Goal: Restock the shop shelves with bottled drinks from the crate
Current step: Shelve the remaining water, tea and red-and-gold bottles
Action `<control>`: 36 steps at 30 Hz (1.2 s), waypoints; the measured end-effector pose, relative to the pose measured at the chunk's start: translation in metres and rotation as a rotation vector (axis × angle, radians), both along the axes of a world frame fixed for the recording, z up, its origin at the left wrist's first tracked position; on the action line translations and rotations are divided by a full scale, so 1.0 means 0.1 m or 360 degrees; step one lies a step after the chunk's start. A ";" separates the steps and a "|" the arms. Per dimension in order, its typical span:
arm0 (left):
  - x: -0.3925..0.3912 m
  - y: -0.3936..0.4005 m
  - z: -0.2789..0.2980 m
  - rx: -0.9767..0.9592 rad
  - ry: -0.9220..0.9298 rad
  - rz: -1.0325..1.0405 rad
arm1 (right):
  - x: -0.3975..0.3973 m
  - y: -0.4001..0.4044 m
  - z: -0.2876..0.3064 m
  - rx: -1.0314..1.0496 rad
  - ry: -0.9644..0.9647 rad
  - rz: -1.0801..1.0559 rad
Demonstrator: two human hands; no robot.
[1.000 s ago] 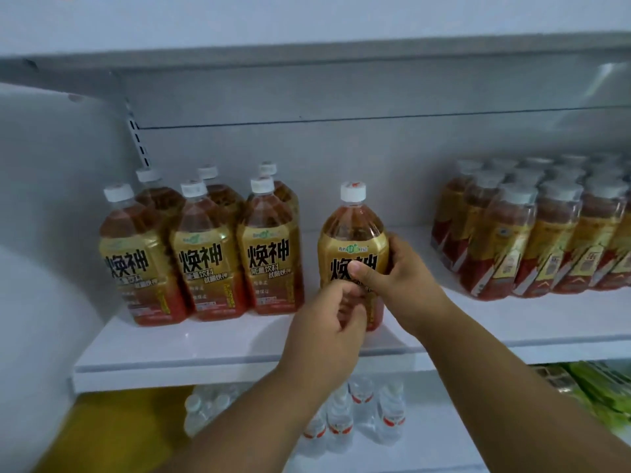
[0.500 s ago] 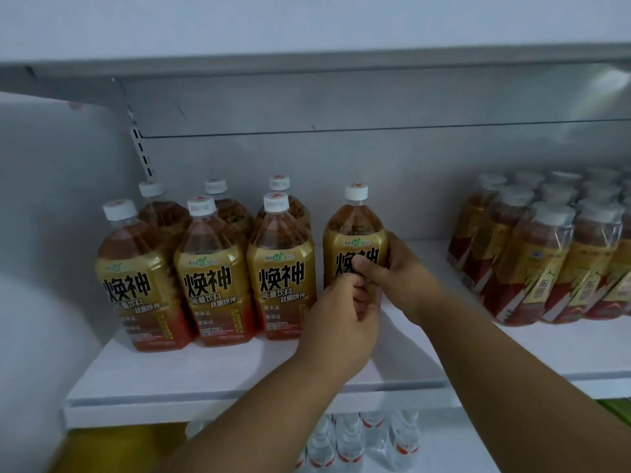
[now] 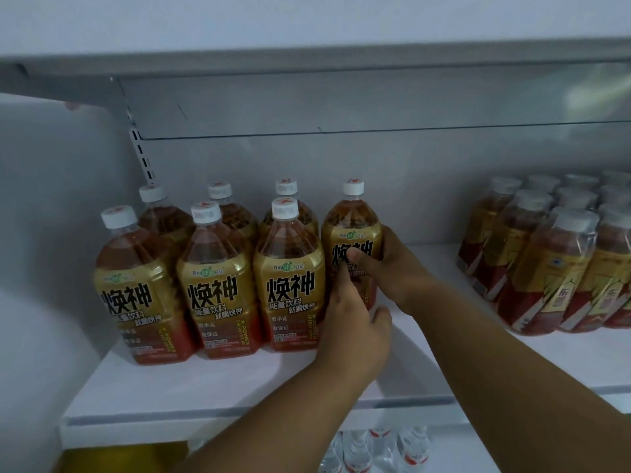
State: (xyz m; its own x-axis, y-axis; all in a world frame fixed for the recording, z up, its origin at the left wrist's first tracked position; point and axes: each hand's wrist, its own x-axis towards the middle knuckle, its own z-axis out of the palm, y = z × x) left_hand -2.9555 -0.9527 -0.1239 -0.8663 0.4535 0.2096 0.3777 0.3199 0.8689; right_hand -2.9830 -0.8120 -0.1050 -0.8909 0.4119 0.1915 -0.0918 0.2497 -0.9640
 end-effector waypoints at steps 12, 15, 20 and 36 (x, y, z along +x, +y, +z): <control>-0.08 0.09 -0.03 -0.0067 -0.0034 -0.0035 | -0.08 0.12 0.06 -0.0170 -0.0023 0.0338; -0.08 0.10 -0.02 -0.0061 -0.0028 -0.0041 | -0.10 0.14 0.08 -0.0204 -0.0039 0.0386; -0.07 0.12 -0.03 -0.0065 -0.0016 -0.0046 | -0.10 0.15 0.07 -0.0261 0.0000 0.0439; -0.07 0.13 -0.04 -0.0104 0.0014 -0.0049 | -0.10 0.13 0.07 -0.0236 -0.0031 0.0418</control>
State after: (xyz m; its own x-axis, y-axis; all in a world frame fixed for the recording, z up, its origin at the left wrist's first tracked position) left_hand -2.9626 -0.9393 -0.1276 -0.8499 0.4930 0.1862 0.3959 0.3641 0.8430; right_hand -2.9934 -0.7986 -0.0979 -0.9736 0.1889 0.1285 -0.1159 0.0764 -0.9903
